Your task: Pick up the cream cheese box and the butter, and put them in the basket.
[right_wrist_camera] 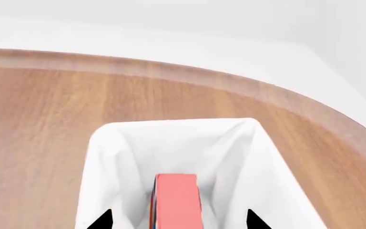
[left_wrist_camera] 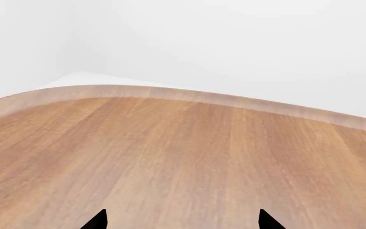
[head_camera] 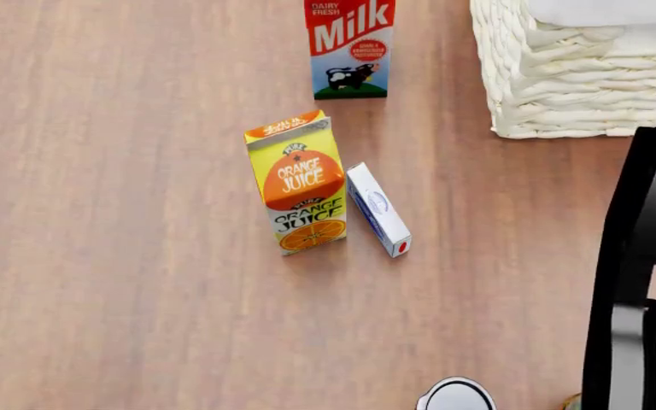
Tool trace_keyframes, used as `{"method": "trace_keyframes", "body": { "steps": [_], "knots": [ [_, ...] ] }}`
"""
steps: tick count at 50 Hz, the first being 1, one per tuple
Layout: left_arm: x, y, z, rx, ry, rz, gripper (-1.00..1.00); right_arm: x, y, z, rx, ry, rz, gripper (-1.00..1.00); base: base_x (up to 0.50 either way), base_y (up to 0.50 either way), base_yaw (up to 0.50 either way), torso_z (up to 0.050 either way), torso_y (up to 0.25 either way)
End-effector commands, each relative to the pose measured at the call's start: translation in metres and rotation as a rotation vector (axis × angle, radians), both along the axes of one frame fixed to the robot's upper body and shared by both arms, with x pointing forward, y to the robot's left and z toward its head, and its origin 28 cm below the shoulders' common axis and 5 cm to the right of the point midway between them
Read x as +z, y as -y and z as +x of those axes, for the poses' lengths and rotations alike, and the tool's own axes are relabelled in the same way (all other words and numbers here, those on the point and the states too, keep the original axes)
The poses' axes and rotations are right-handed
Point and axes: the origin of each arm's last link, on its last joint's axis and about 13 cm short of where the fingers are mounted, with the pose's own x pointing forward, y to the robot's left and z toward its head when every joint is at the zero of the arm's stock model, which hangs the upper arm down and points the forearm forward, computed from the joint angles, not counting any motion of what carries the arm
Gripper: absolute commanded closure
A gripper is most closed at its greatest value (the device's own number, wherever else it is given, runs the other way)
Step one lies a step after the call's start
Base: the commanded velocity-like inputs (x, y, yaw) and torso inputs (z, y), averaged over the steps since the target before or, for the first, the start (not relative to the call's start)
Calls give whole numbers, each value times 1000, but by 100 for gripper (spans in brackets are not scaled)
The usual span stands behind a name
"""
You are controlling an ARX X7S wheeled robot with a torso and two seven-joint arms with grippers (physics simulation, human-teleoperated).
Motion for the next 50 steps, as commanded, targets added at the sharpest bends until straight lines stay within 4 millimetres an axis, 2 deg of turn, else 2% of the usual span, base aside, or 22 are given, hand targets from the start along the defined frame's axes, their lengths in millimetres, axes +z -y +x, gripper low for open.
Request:
{"method": "trace_keyframes", "body": {
  "steps": [1, 18, 31, 35, 50],
  "knots": [
    [0, 0, 0, 2, 0, -1, -100, 3, -1, -18, 9, 42, -12, -100, 0, 0, 0, 0, 0],
    [0, 0, 0, -1, -1, 3, -100, 11, 4, -45, 10, 103, -46, -100, 0, 0, 0, 0, 0],
    [0, 0, 0, 0, 1, 3, -100, 8, 1, -77, 61, 157, -105, -100, 0, 0, 0, 0, 0],
    [-1, 1, 0, -1, 0, 4, -100, 8, 1, -82, 69, 169, -124, -100, 0, 0, 0, 0, 0],
    [0, 0, -1, -2, 4, 1, -100, -1, 3, -127, 84, 206, -189, -100, 0, 0, 0, 0, 0]
  ]
}}
